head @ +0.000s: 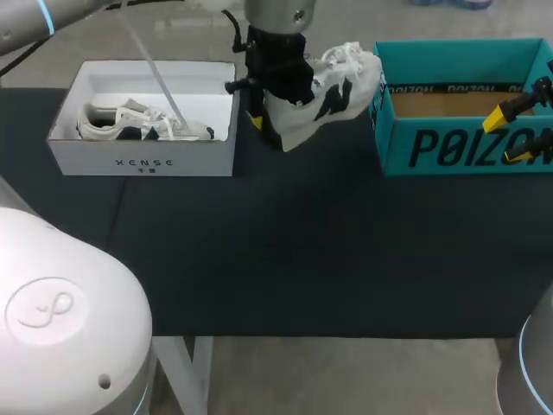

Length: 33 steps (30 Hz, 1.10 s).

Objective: Take the shoe out of the shoebox, open the shoe tongue, remove and reinsert the insole, then place the shoe into the shoebox

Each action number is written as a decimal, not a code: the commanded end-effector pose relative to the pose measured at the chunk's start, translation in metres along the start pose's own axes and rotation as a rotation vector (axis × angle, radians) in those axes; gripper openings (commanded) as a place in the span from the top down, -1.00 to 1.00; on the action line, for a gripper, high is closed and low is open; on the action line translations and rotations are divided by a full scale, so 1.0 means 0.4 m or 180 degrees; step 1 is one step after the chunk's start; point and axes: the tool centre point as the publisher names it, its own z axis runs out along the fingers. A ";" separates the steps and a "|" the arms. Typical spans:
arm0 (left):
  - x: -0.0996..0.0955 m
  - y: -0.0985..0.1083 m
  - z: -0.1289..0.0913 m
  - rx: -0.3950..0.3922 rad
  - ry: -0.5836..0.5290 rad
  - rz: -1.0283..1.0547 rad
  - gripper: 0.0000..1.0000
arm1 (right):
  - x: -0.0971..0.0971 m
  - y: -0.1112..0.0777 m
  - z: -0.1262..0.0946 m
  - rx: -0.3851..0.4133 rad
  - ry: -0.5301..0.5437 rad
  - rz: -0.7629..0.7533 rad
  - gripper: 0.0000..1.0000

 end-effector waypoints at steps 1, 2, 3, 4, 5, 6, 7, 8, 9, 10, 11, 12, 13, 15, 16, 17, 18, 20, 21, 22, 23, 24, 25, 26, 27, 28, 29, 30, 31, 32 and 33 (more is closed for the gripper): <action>-0.010 0.141 -0.020 0.0057 0.0092 0.0305 1.00 | 0.000 0.001 0.001 0.0006 -0.0010 0.0002 -1.00; -0.010 0.171 -0.028 0.0056 0.0105 0.0374 1.00 | 0.000 0.001 0.001 0.0006 -0.0010 0.0002 -1.00; -0.008 0.191 -0.033 0.0011 0.0173 0.0628 1.00 | 0.000 0.001 0.001 0.0006 -0.0010 0.0002 -1.00; -0.008 0.216 -0.038 0.0042 0.0159 0.0620 1.00 | 0.000 0.001 0.001 0.0006 -0.0010 0.0002 -1.00; -0.007 0.241 -0.041 -0.0077 0.0239 0.0833 1.00 | 0.000 0.001 0.001 0.0006 -0.0010 0.0002 -1.00; -0.005 0.264 -0.044 -0.0051 0.0207 0.0849 1.00 | 0.000 0.001 0.001 0.0006 -0.0010 0.0002 -1.00; -0.002 0.285 -0.050 -0.0072 0.0212 0.0853 1.00 | 0.000 0.001 0.001 0.0006 -0.0010 0.0002 -1.00; 0.002 0.301 -0.050 -0.0120 0.0253 0.1012 1.00 | 0.000 0.001 0.001 0.0006 -0.0010 0.0002 -1.00; 0.005 0.319 -0.051 -0.0109 0.0264 0.1024 1.00 | 0.000 0.001 0.001 0.0006 -0.0010 0.0002 -1.00; 0.006 0.340 -0.052 -0.0097 0.0274 0.1129 1.00 | 0.000 0.001 0.001 0.0006 -0.0010 0.0002 -1.00; 0.011 0.356 -0.052 -0.0088 0.0291 0.1255 1.00 | 0.000 0.001 0.001 0.0006 -0.0010 0.0002 -1.00; 0.013 0.376 -0.052 -0.0080 0.0265 0.1349 1.00 | 0.000 0.001 0.001 0.0006 -0.0010 0.0002 -1.00; 0.021 0.390 -0.050 -0.0052 0.0284 0.1647 1.00 | 0.000 0.001 0.001 0.0006 -0.0010 0.0002 -1.00; 0.030 0.434 -0.037 0.0027 0.0309 0.2010 1.00 | 0.000 0.001 0.001 0.0006 -0.0010 0.0002 -1.00; 0.032 0.455 -0.031 0.0137 0.0342 0.2186 1.00 | 0.000 0.001 0.001 0.0006 -0.0010 0.0002 -1.00; 0.045 0.470 -0.025 0.0132 0.0314 0.2392 1.00 | 0.000 0.001 0.001 0.0006 -0.0010 0.0002 -1.00; 0.051 0.487 -0.020 0.0144 0.0277 0.2443 1.00 | 0.000 0.001 0.001 0.0006 -0.0010 0.0002 -1.00; 0.056 0.534 -0.009 0.0139 0.0260 0.2582 1.00 | 0.000 0.001 0.001 0.0006 -0.0010 0.0002 -1.00; 0.056 0.558 -0.005 0.0120 0.0278 0.2581 1.00 | 0.000 0.001 0.001 0.0006 -0.0010 0.0002 -1.00; 0.056 0.581 -0.002 0.0092 0.0277 0.2599 1.00 | 0.000 0.001 0.001 0.0006 -0.0010 0.0002 -1.00; 0.059 0.604 0.002 0.0074 0.0286 0.2668 1.00 | 0.000 0.001 0.001 0.0006 -0.0010 0.0002 -1.00; 0.060 0.623 0.005 0.0032 0.0304 0.2672 1.00 | 0.000 0.001 0.001 0.0006 -0.0010 0.0002 -1.00; 0.062 0.642 0.005 0.0083 0.0308 0.2690 1.00 | 0.000 0.001 0.001 0.0006 -0.0010 0.0002 -1.00; 0.062 0.642 0.005 0.0083 0.0308 0.2690 1.00 | 0.000 0.001 0.001 0.0006 -0.0010 0.0002 -1.00; 0.062 0.642 0.005 0.0083 0.0308 0.2690 1.00 | 0.000 0.001 0.001 0.0006 -0.0010 0.0002 -1.00; 0.062 0.642 0.005 0.0083 0.0308 0.2690 1.00 | 0.000 0.001 0.001 0.0006 -0.0010 0.0002 -1.00; 0.062 0.642 0.005 0.0083 0.0308 0.2690 1.00 | 0.000 0.001 0.001 0.0006 -0.0010 0.0002 -1.00; 0.062 0.642 0.005 0.0083 0.0308 0.2690 1.00 | 0.000 0.001 0.001 0.0006 -0.0010 0.0002 -1.00; 0.062 0.642 0.005 0.0083 0.0308 0.2690 1.00 | 0.000 0.001 0.001 0.0006 -0.0010 0.0002 -1.00; 0.062 0.642 0.005 0.0083 0.0308 0.2690 1.00 | 0.000 0.001 0.001 0.0006 -0.0010 0.0002 -1.00; 0.062 0.642 0.005 0.0083 0.0308 0.2690 1.00 | 0.000 0.001 0.001 0.0006 -0.0010 0.0002 -1.00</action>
